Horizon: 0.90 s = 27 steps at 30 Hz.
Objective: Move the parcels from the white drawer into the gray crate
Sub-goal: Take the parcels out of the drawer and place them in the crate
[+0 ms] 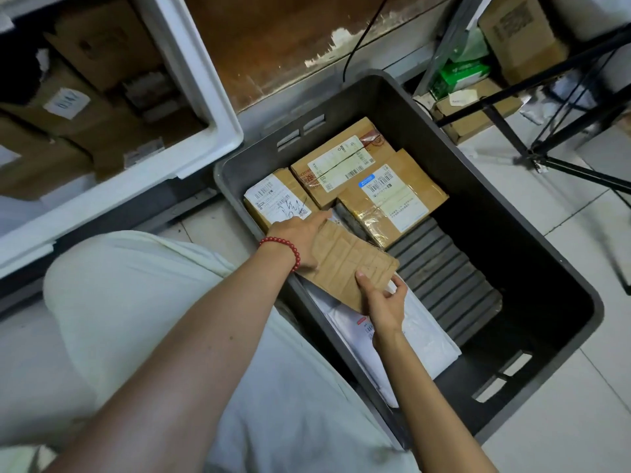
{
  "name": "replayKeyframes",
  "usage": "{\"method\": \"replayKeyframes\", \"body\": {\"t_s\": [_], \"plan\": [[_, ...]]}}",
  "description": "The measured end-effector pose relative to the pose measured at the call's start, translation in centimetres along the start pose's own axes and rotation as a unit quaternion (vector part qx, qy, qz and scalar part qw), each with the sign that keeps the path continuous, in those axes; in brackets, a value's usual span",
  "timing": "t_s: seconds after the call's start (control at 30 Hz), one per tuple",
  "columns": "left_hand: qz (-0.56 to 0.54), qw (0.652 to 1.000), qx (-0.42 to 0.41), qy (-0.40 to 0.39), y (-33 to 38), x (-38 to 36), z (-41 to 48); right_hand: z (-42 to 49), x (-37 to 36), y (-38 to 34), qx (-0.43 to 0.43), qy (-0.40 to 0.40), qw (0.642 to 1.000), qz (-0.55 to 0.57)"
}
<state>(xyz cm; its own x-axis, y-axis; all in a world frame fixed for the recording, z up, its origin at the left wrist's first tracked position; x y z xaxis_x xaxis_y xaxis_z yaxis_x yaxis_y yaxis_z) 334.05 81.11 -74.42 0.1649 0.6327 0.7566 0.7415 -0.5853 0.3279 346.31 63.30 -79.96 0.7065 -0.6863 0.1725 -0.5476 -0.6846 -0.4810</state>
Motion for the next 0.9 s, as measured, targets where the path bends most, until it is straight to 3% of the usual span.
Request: {"method": "replayKeyframes", "body": {"t_s": [0.47,0.63,0.9], "plan": [[0.043,0.999,0.006,0.011,0.2,0.2,0.1,0.3,-0.3,0.1,-0.012,-0.015,0.999,-0.043],[-0.016,0.999,-0.021,0.03,0.4,0.6,0.4,0.0,-2.0,1.1,-0.048,-0.06,0.996,-0.043],[0.075,0.997,-0.001,0.0,0.5,0.1,0.7,0.4,-2.7,2.4,-0.074,-0.068,0.993,-0.067]]}}
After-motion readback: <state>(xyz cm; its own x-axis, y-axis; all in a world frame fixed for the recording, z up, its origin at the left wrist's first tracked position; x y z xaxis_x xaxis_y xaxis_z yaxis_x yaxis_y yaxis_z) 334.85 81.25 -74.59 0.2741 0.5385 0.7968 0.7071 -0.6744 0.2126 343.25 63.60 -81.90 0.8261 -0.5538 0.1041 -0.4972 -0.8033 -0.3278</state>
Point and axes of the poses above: each hand's wrist, its own z-axis towards the middle knuckle, its own x-axis out of the back of the hand, y = z × x, the point moved 9 cm from there along z, towards the middle knuckle, and after that the axes turned 12 degrees about -x, right-handed, at the moved point
